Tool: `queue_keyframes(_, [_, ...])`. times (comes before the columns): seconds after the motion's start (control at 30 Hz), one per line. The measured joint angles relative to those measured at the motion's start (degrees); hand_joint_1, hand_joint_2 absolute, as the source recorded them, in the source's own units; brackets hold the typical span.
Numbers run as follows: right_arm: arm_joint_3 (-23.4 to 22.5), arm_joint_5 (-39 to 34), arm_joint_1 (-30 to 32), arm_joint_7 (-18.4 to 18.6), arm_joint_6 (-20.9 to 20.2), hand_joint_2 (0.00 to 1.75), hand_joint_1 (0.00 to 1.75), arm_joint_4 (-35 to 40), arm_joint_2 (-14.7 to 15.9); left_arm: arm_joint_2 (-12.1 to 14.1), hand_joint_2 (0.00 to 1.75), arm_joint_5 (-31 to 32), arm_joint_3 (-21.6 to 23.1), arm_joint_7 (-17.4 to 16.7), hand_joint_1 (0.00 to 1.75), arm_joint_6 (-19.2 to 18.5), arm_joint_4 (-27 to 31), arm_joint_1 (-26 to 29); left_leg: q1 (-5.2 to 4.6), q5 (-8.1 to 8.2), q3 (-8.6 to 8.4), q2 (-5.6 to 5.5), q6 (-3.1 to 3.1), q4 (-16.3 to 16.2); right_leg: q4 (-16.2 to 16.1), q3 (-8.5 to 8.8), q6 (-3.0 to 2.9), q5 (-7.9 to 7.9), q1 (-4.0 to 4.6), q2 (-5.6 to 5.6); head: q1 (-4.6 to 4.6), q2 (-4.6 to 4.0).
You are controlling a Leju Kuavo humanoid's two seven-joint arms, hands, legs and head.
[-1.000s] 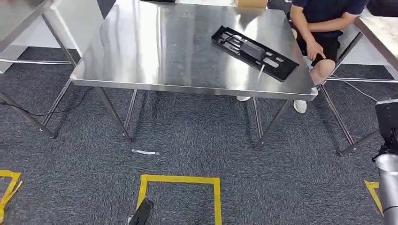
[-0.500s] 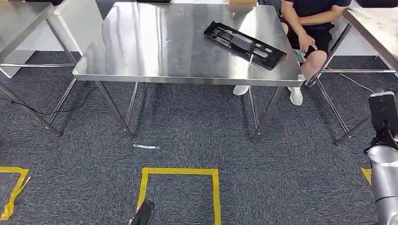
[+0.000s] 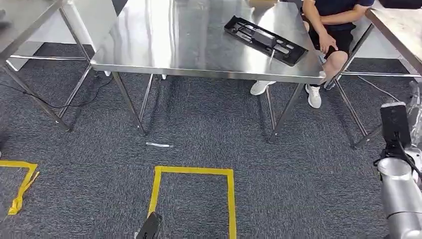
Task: Take the parts from the cabinet and place them on the table.
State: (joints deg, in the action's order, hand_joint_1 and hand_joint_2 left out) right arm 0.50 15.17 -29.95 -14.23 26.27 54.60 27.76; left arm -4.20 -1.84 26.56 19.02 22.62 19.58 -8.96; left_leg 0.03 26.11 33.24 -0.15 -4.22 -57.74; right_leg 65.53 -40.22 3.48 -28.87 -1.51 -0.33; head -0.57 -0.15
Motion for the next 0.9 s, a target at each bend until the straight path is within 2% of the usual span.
queue_keyframes(0.03, [0.22, -0.02, 0.24, 0.07, 0.00, 0.00, 0.00, 0.33, -0.13, -0.02, 0.00, 0.20, 0.04, 0.00, 0.00, 0.00, -0.02, 0.07, 0.00, -0.76, 0.99, 0.02, -0.05, -0.04, 5.16, -1.30, 0.07, -2.55, 0.00, 0.09, 0.02, 0.00])
queue_keyframes(0.07, [0.44, -0.07, 0.71, 0.28, 0.00, 0.00, 0.00, 0.83, -0.22, 0.00, 0.00, 0.43, 0.07, -0.07, 0.00, 0.00, -0.02, 0.14, -0.02, -1.38, 1.83, 0.02, -0.01, -0.06, 8.88, -1.92, 0.42, -3.68, -0.04, 0.09, 0.04, 0.00])
queue_keyframes(0.1, [0.57, -0.22, 1.38, 0.57, -0.07, 0.00, 0.00, 1.42, -0.28, 0.00, 0.00, 0.59, 0.09, -0.18, 0.00, 0.02, -0.02, 0.22, 0.02, -2.01, 2.66, 0.01, 0.10, -0.08, 10.47, -1.52, 1.07, -3.53, -0.12, 0.09, 0.07, 0.00])
queue_keyframes(0.13, [0.65, -0.31, 1.97, 0.85, -0.30, 0.00, 0.00, 2.17, -0.33, 0.02, 0.00, 0.72, 0.11, -0.18, 0.00, 0.09, -0.02, 0.27, 0.09, -2.41, 3.39, -0.01, 0.29, -0.07, 9.52, -0.02, 1.81, -2.47, -0.25, 0.09, 0.00, 0.00])
queue_keyframes(0.17, [0.70, -0.33, 2.42, 1.03, -0.53, 0.00, 0.00, 2.87, -0.33, 0.02, 0.00, 0.90, 0.13, -0.11, 0.00, 0.20, -0.02, 0.32, 0.21, -3.00, 4.12, -0.01, 0.57, -0.08, 6.68, 2.35, 2.57, -0.70, -0.40, 0.08, 0.04, 0.00])
queue_keyframes(0.2, [0.72, -0.35, 2.73, 1.16, -0.90, 0.00, 0.00, 3.67, -0.33, 0.02, 0.00, 1.05, 0.26, -0.09, 0.00, 0.22, -0.02, 0.33, 0.36, -3.71, 4.88, 0.01, 0.93, -0.14, 1.84, 5.83, 3.19, 0.78, -0.55, 0.05, 0.02, 0.00])
queue_keyframes(0.23, [0.72, -0.33, 2.82, 1.18, -1.20, 0.00, 0.00, 4.35, -0.33, 0.02, 0.00, 1.03, 0.33, -0.11, 0.00, 0.22, -0.02, 0.32, 0.38, -4.31, 5.28, 0.03, 1.37, -0.24, -3.61, 9.73, 3.11, 0.58, -0.71, 0.04, 0.00, 0.00])
queue_keyframes(0.27, [0.79, -0.26, 2.55, 1.18, -1.77, 0.00, 0.00, 4.83, -0.46, 0.07, 0.00, 0.76, 0.33, -0.13, 0.00, 0.33, -0.02, 0.30, 0.15, -4.70, 5.84, 0.06, 1.82, -0.27, -8.45, 13.05, 2.58, -1.09, -0.11, 0.14, -0.15, 0.00])
queue_keyframes(0.3, [0.85, -0.22, 2.55, 1.18, -2.17, 0.00, 0.00, 5.14, -0.52, 0.06, 0.00, 0.59, 0.33, -0.17, 0.00, 0.42, -0.02, 0.30, 0.02, -5.30, 5.89, 0.27, 2.20, -0.24, -9.64, 13.23, 1.65, -1.68, 0.40, 0.40, 0.11, 0.00])
queue_keyframes(0.33, [0.98, -0.04, 2.51, 1.16, -2.56, 0.00, 0.00, 5.14, -0.74, 0.09, 0.00, 0.37, 0.33, -0.11, 0.00, 0.63, -0.02, 0.31, -0.01, -5.95, 5.89, 0.29, 2.43, -0.01, -9.44, 12.91, 1.43, -1.45, 0.47, 0.37, 0.07, 0.00])
queue_keyframes(0.37, [1.16, 0.20, 2.41, 1.14, -2.73, 0.00, 0.00, 5.11, -0.96, 0.15, 0.00, 0.02, 0.33, 0.00, 0.00, 0.63, -0.02, 0.42, 0.02, -6.52, 5.90, 0.29, 2.66, 0.28, -9.16, 12.59, 0.87, -1.16, 0.66, 0.37, 0.09, 0.00])
queue_keyframes(0.4, [1.42, 0.50, 2.26, 1.14, -2.73, 0.00, 0.00, 5.11, -1.20, 0.20, 0.00, -0.13, 0.33, 0.11, 0.00, 0.65, -0.02, 0.55, 0.04, -6.88, 6.07, 0.27, 3.06, 0.37, -9.37, 11.76, 0.09, -0.69, 0.45, 0.32, 0.07, 0.00])
queue_keyframes(0.43, [1.77, 0.55, 1.91, 1.14, -2.73, 0.00, 0.00, 5.11, -1.53, 0.22, 0.00, -0.20, 0.33, 0.20, 0.00, 0.66, -0.02, 0.57, 0.40, -5.15, 6.67, 0.15, 3.36, -0.47, -9.38, 11.89, -0.75, -0.09, -0.58, 0.12, 0.20, 0.00])
queue_keyframes(0.47, [2.01, 0.63, 1.61, 1.14, -2.73, 0.00, 0.00, 5.11, -1.75, 0.26, 0.00, -0.29, 0.33, 0.22, 0.00, 0.66, -0.02, 0.63, 0.41, -1.98, 7.44, 0.13, 3.53, -2.95, -9.38, 11.39, -1.57, 0.43, -0.30, 0.15, 0.35, 0.00])
queue_keyframes(0.5, [2.16, 0.68, 1.29, 1.14, -2.73, 0.00, 0.00, 5.11, -1.99, 0.26, 0.00, -0.33, 0.33, 0.24, 0.00, 0.66, -0.02, 0.63, 0.51, 1.79, 8.76, 0.07, 3.69, -7.35, -9.37, 10.80, -2.18, 0.98, -0.21, 0.06, 0.46, 0.00])
queue_keyframes(0.53, [2.23, 0.68, 1.10, 1.14, -2.73, 0.00, 0.00, 5.11, -2.14, 0.26, 0.00, -0.35, 0.33, 0.24, 0.00, 0.66, -0.04, 0.67, 0.52, 4.59, 10.18, -0.05, 3.83, -12.15, -9.33, 10.16, -2.38, 1.52, -0.08, 0.00, 0.42, 0.00])
queue_keyframes(0.57, [2.29, 0.68, 0.99, 1.14, -2.73, 0.00, 0.00, 5.11, -2.34, 0.28, 0.00, -0.35, 0.33, 0.24, 0.00, 0.66, -0.04, 0.74, 0.55, 6.25, 11.31, -0.04, 3.99, -16.61, -9.30, 9.44, -2.43, 2.04, 0.11, -0.04, 0.46, 0.00])
queue_keyframes(0.6, [2.32, 0.68, 0.98, 1.14, -2.73, 0.00, 0.00, 5.11, -2.51, 0.31, 0.00, -0.35, 0.33, 0.24, 0.00, 0.66, -0.04, 0.83, 0.60, 6.17, 11.45, -0.02, 4.06, -18.94, -9.27, 8.80, -2.40, 2.57, 0.22, -0.06, 0.44, 0.00])
queue_keyframes(0.63, [2.40, 0.68, 0.98, 1.14, -2.73, 0.00, 0.00, 5.11, -2.62, 0.31, 0.00, -0.35, 0.33, 0.24, 0.00, 0.66, -0.04, 0.92, 0.61, 4.90, 10.26, -0.03, 4.03, -18.53, -9.24, 8.18, -2.19, 3.02, 0.25, -0.04, 0.44, 0.00])
queue_keyframes(0.67, [2.47, 0.68, 0.97, 1.14, -2.73, 0.00, 0.00, 5.11, -2.67, 0.31, 0.00, -0.35, 0.33, 0.24, 0.00, 0.66, -0.04, 0.93, 0.62, 3.09, 7.89, -0.01, 3.95, -15.80, -9.19, 7.61, -1.96, 3.40, 0.25, -0.04, 0.48, 0.00])
queue_keyframes(0.7, [2.56, 0.68, 0.91, 1.14, -2.73, 0.00, 0.00, 5.11, -2.67, 0.31, 0.00, -0.35, 0.33, 0.24, 0.00, 0.66, -0.04, 0.92, 0.63, 1.79, 4.57, -0.01, 3.80, -11.45, -9.08, 7.16, -1.79, 3.76, 0.25, -0.02, 0.46, 0.00])
queue_keyframes(0.73, [2.64, 0.68, 0.82, 1.14, -2.73, 0.00, 0.00, 5.11, -2.67, 0.31, 0.00, -0.35, 0.33, 0.24, 0.00, 0.66, -0.04, 0.89, 0.66, 1.39, 0.50, -0.03, 3.51, -6.05, -8.88, 6.84, -1.49, 4.04, 0.22, 0.00, 0.50, 0.00])
queue_keyframes(0.77, [2.69, 0.66, 0.71, 1.14, -2.73, 0.00, 0.00, 5.11, -2.67, 0.33, 0.00, -0.35, 0.33, 0.24, 0.00, 0.68, -0.02, 0.84, 0.50, 2.23, -2.75, -0.13, 3.30, -1.96, -8.51, 6.38, -1.41, 4.18, 0.51, 0.01, 0.46, 0.00])
queue_keyframes(0.8, [2.75, 0.68, 0.42, 1.14, -2.73, 0.00, 0.00, 5.11, -2.60, 0.35, 0.00, -0.35, 0.33, 0.26, 0.00, 0.70, -0.02, 0.79, 0.41, 2.68, -3.03, -0.19, 3.04, -0.51, -8.33, 6.03, -1.00, 4.51, 0.69, -0.03, 0.31, 0.00])
queue_keyframes(0.83, [2.82, 0.68, 0.30, 1.13, -2.73, 0.00, 0.00, 5.11, -2.64, 0.33, 0.00, -0.35, 0.33, 0.31, 0.00, 0.72, -0.02, 0.81, 0.23, 2.67, -2.62, -0.15, 2.99, -0.38, -8.27, 5.74, -0.34, 4.96, 0.70, -0.04, 0.42, 0.00])
queue_keyframes(0.87, [2.86, 0.68, 0.30, 1.11, -2.71, 0.00, 0.00, 5.11, -2.67, 0.37, 0.00, -0.35, 0.33, 0.31, 0.00, 0.72, -0.02, 0.88, -0.04, 2.44, -2.34, -0.17, 2.62, -0.51, -8.42, 5.52, 0.18, 5.34, 0.49, -0.06, 0.39, 0.00])
queue_keyframes(0.9, [2.93, 0.66, 0.39, 1.14, -2.64, 0.00, 0.00, 5.11, -2.67, 0.37, 0.00, -0.35, 0.33, 0.31, 0.00, 0.72, -0.04, 0.94, -0.08, 1.90, -2.11, -0.15, 1.89, -0.18, -8.49, 5.36, 0.77, 5.74, 0.78, -0.05, 0.35, 0.00])
